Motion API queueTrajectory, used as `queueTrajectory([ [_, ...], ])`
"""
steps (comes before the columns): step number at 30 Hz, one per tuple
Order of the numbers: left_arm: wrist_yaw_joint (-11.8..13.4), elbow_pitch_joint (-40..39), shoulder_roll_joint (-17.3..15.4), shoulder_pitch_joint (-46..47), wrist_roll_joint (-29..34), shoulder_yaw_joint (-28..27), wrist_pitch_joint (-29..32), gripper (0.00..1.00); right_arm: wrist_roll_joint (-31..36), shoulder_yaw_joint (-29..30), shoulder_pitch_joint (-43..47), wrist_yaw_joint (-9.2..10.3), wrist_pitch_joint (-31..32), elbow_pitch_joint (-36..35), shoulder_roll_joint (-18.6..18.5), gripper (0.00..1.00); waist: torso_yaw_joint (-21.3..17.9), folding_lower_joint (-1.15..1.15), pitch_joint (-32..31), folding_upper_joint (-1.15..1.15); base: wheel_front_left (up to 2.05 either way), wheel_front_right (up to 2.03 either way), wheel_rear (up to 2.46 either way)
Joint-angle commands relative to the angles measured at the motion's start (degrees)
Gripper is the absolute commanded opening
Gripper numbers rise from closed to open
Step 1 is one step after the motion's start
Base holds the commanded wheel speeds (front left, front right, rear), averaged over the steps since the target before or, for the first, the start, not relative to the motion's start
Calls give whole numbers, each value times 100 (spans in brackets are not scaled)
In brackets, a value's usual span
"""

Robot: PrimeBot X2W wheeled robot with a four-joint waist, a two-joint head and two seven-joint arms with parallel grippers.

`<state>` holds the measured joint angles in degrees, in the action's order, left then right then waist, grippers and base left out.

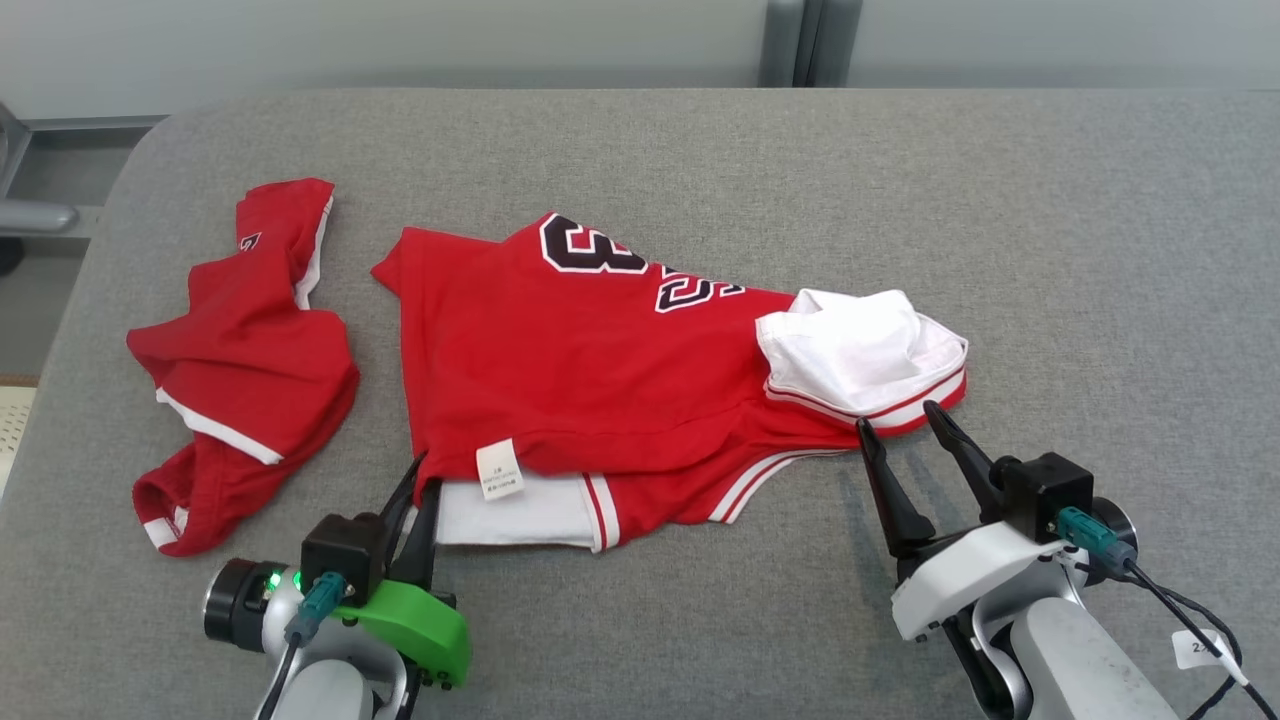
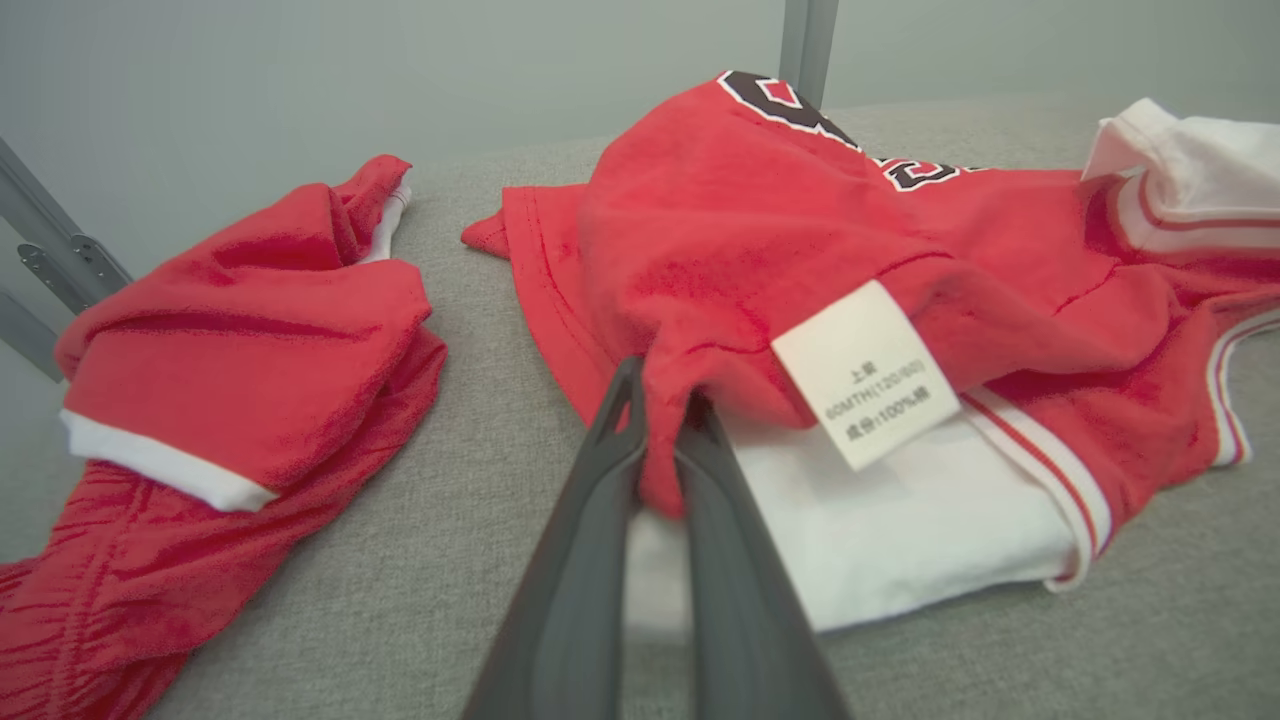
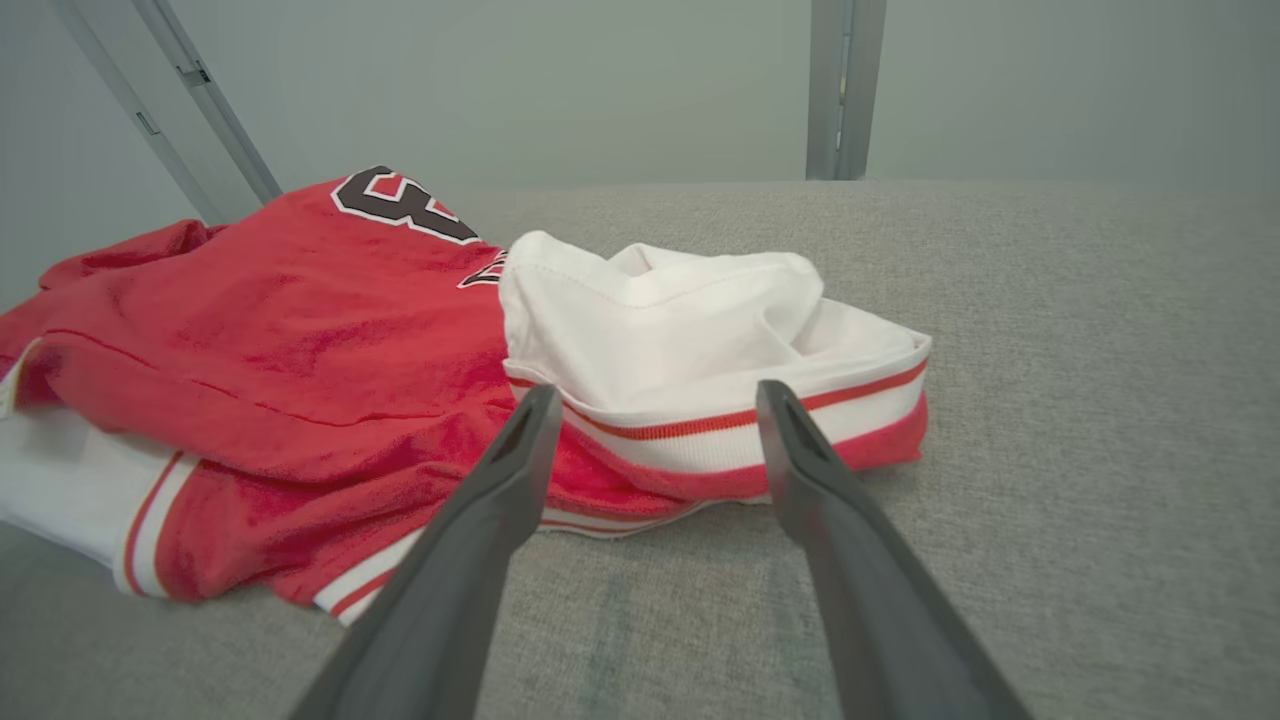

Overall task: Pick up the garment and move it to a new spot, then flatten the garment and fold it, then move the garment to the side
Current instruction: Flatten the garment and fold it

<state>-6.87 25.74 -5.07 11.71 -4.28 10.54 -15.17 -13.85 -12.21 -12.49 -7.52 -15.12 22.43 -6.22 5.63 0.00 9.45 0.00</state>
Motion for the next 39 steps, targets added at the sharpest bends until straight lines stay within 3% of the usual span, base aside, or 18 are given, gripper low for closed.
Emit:
queueTrajectory([
  [1, -9, 184, 12, -77, -44, -17, 4, 93, 24, -46, -61, 7, -6, 18, -48, 100, -21, 0, -32, 0, 0, 0, 0],
  [2, -12, 318, 21, -68, -50, -15, 5, 100, 33, -64, -66, 7, -6, 18, -56, 100, -61, 0, -28, 0, 0, 0, 0],
  [20, 260, 1006, 1, 161, 243, -37, 4, 98, -20, -37, -88, 6, -6, 15, -82, 100, -309, 0, -11, 0, 0, 0, 0],
  [21, 263, 1079, -3, 149, 244, -32, 4, 84, -21, -32, -85, 7, -6, 11, -79, 100, -305, 0, -12, 0, 0, 0, 0],
  [22, 268, 1138, -1, 142, 234, -35, 4, 78, -26, -28, -80, 6, -6, 4, -76, 100, -301, 0, -12, 0, 0, 0, 0],
  [24, 292, 1243, -9, 154, 241, -41, 4, 83, -28, -29, -76, 6, -6, -2, -71, 100, -292, 0, -8, 0, 0, 0, 0],
  [26, 295, 1275, -16, 196, 231, -50, 4, 81, -3, -29, -75, 6, -6, -16, -61, 100, -285, 0, -1, 0, 0, 0, 0],
  [27, 307, 1280, -20, 215, 231, -56, 4, 66, 4, -28, -75, 6, -6, -21, -62, 100, -282, 0, 3, 0, 0, 0, 0],
  [30, 336, 1252, -29, 247, 233, -68, 4, 5, -7, -47, -107, 6, -6, -25, -77, 100, -281, 0, 15, 0, 0, 0, 0],
  [31, 340, 1260, -31, 241, 228, -75, 4, 0, -12, -56, -114, 6, -6, -26, -80, 100, -285, 0, 18, 0, 0, 0, 0],
  [39, 402, 572, -62, 270, 194, -216, 4, 0, -74, -81, -39, 6, -6, -18, -93, 100, -234, 0, -21, 0, 0, 0, 0],
])
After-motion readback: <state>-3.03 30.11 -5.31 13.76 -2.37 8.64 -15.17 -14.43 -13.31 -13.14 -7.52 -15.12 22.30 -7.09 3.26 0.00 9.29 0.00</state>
